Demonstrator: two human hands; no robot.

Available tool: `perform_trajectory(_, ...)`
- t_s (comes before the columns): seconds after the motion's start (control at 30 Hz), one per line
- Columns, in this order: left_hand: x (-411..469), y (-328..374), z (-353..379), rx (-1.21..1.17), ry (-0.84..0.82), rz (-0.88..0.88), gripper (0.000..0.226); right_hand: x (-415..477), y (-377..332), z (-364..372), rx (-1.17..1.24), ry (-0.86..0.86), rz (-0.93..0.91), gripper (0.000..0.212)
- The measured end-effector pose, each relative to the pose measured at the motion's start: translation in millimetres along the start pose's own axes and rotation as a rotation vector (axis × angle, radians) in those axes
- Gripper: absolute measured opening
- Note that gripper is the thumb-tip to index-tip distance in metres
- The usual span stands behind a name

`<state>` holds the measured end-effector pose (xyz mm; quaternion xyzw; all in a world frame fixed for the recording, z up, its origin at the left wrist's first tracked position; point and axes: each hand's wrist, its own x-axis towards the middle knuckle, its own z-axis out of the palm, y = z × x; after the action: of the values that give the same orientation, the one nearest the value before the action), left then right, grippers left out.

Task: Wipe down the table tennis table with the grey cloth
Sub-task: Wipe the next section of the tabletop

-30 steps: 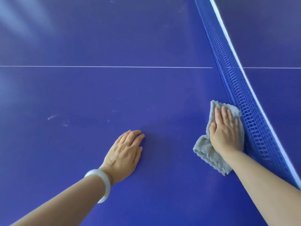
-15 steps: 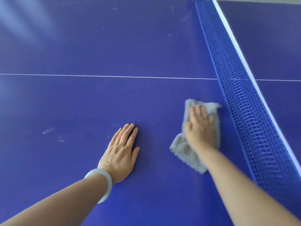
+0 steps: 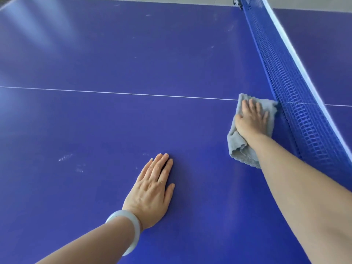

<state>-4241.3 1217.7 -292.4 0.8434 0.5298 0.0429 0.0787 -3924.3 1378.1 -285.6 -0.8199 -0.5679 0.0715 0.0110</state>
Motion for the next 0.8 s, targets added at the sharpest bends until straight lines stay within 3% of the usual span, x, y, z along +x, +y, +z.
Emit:
perform_trajectory(0.1,0,-2,0,-0.001,-0.003,-0.005,0.061,-34,-60,14,-0.028,-0.036,-0.439,0.061)
perform_trajectory(0.2,0,1,-4,0.009,-0.009,-0.005,0.061,-70,-40,20,-0.042,-0.052,-0.819,0.058)
perform_trajectory(0.23,1,0,-4,0.003,-0.011,-0.002,0.061,-60,-22,16,-0.022,-0.003,-0.800,0.057)
perform_trajectory(0.33,1,-1,-1,-0.010,-0.003,0.000,0.061,-15,26,2,-0.063,0.067,-0.299,0.056)
perform_trajectory(0.4,1,-3,0,-0.002,-0.006,0.001,0.061,0,17,3,-0.096,0.037,-0.115,0.056)
perform_trajectory(0.47,1,-2,-1,-0.007,-0.014,0.000,0.062,-11,-22,8,-0.084,0.021,-0.229,0.057)
perform_trajectory(0.57,0,-1,-1,-0.032,-0.016,-0.001,0.064,-60,-66,10,-0.051,-0.063,-0.639,0.060)
perform_trajectory(0.73,1,-2,0,-0.049,-0.005,-0.003,0.062,-218,-19,36,-0.031,-0.056,-0.844,0.061)
perform_trajectory(0.8,1,-2,0,-0.049,-0.012,-0.003,0.062,-239,2,45,-0.030,-0.073,-0.930,0.062)
